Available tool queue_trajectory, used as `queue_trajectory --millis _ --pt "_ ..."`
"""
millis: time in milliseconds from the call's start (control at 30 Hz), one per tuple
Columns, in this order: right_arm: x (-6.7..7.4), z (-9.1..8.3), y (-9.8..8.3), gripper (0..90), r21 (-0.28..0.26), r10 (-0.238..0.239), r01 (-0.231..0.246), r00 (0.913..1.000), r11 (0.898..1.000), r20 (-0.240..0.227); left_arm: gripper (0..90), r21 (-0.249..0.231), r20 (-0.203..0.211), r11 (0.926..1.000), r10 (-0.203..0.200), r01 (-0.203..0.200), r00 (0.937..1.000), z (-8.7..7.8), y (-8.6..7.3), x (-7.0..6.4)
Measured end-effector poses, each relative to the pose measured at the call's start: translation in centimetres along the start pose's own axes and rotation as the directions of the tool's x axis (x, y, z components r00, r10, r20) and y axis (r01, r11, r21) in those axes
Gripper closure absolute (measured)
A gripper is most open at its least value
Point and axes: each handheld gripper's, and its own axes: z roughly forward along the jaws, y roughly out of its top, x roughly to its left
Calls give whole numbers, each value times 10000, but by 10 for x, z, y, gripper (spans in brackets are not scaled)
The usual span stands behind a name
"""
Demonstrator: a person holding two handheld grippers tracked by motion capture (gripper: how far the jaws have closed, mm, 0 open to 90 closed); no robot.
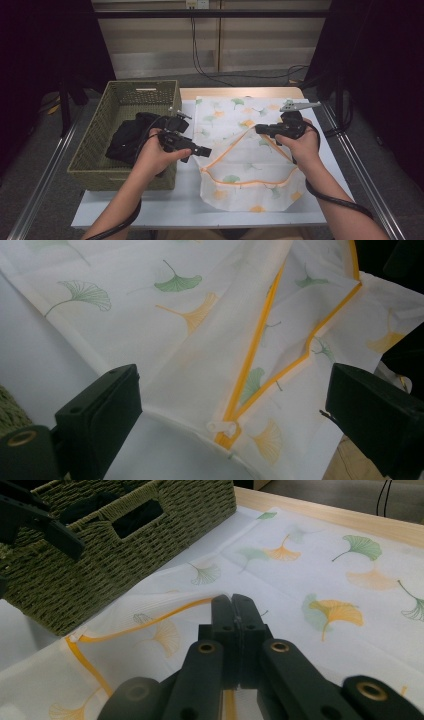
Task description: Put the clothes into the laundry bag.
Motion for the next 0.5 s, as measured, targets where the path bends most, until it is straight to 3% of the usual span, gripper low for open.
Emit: queue_trajectory --millis 267,300,333,500 --pt "0 1 -1 900 2 -42 42 10000 10000 13 67 -123 -246 9999 -100 97 9996 -16 2 11" --pt "0 1 -1 900 -11 -38 38 10000 10000 -1 67 -176 -249 9997 -143 138 9996 -18 3 12" --pt "0 1 -1 900 -7 -27 27 10000 10000 5 67 -461 -221 9979 -469 458 9987 -19 3 12" --pt "0 1 -1 900 7 -8 8 10000 10000 -11 67 -655 -310 9968 -470 449 9984 -29 1 18"
